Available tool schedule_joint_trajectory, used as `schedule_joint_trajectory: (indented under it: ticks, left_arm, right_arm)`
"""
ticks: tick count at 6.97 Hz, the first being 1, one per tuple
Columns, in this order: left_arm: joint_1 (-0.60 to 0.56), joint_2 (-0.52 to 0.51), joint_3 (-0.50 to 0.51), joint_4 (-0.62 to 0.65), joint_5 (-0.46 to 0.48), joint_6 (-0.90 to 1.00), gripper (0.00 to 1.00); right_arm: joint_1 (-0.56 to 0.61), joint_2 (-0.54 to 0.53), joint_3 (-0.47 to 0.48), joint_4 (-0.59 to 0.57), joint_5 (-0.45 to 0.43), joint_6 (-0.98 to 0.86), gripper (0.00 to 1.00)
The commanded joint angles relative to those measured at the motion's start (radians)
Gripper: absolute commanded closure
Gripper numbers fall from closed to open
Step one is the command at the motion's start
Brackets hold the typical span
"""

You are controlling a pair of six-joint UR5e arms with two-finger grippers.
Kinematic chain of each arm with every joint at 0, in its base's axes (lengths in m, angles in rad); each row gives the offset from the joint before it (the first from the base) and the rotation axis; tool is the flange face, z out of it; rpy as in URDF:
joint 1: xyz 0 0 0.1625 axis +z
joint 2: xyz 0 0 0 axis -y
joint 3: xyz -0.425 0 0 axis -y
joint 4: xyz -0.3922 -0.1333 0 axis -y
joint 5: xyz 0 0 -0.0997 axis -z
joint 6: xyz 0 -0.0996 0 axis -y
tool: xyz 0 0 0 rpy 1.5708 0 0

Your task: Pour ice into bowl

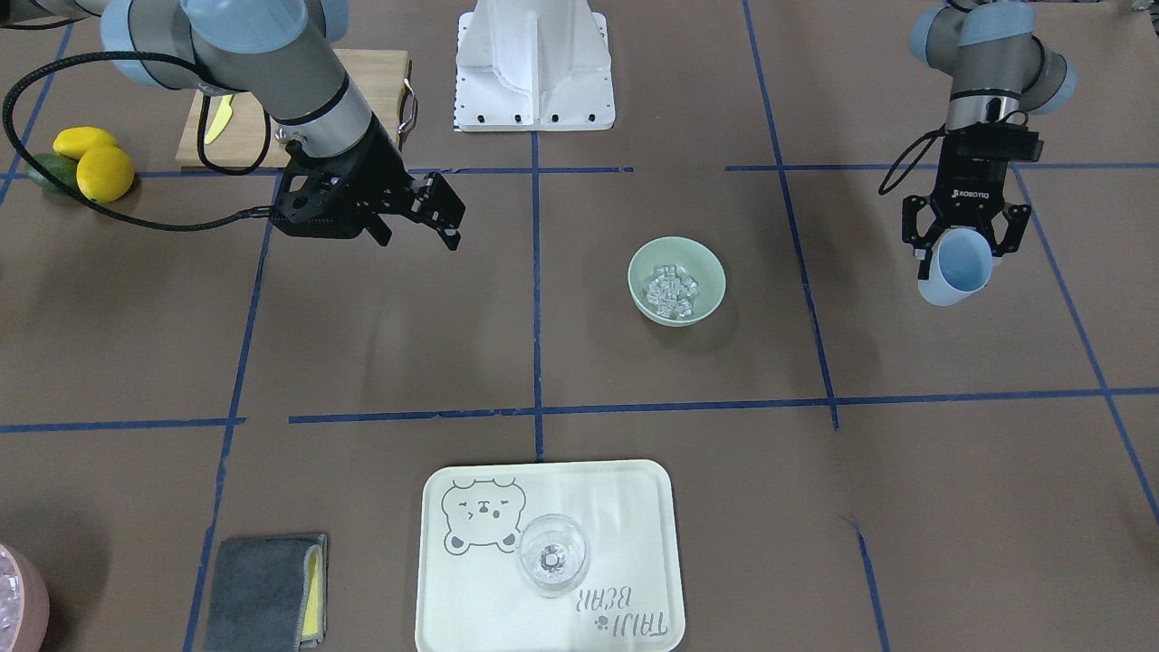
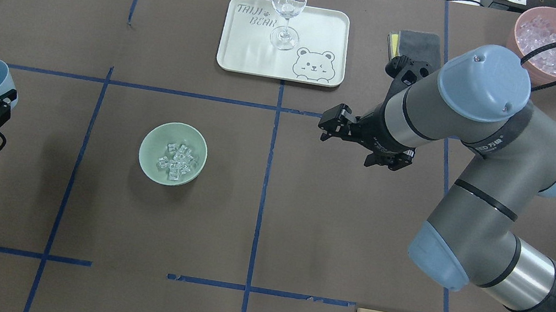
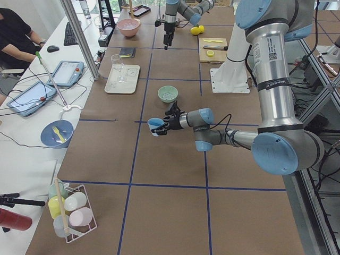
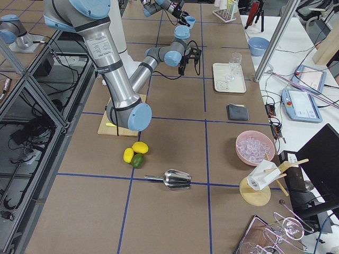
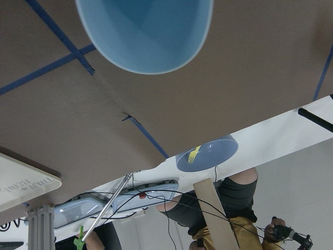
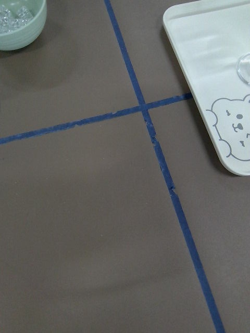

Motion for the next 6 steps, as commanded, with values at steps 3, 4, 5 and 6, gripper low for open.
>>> schedule_joint_trajectory:
  ticks: [3, 4, 5, 6]
  left_arm:
    - [0.010, 0.006, 0.076, -0.025, 0.194, -0.274, 1.00]
    - [0.047, -0.002, 0.109, -0.023, 0.261, -0.325, 1.00]
    - [0.091, -0.004, 0.120, -0.021, 0.318, -0.352, 1.00]
    - [0.140, -0.005, 0.123, -0.014, 0.343, -0.369, 1.00]
  right_arm:
    - [0.014, 0.001, 0.002, 0.000, 0.017, 0.000, 0.00]
    - [0.016, 0.001, 0.003, 0.000, 0.019, 0.000, 0.00]
    - [0.016, 0.001, 0.003, 0.000, 0.021, 0.000, 0.00]
    - [0.017, 0.001, 0.005, 0.000, 0.021, 0.000, 0.00]
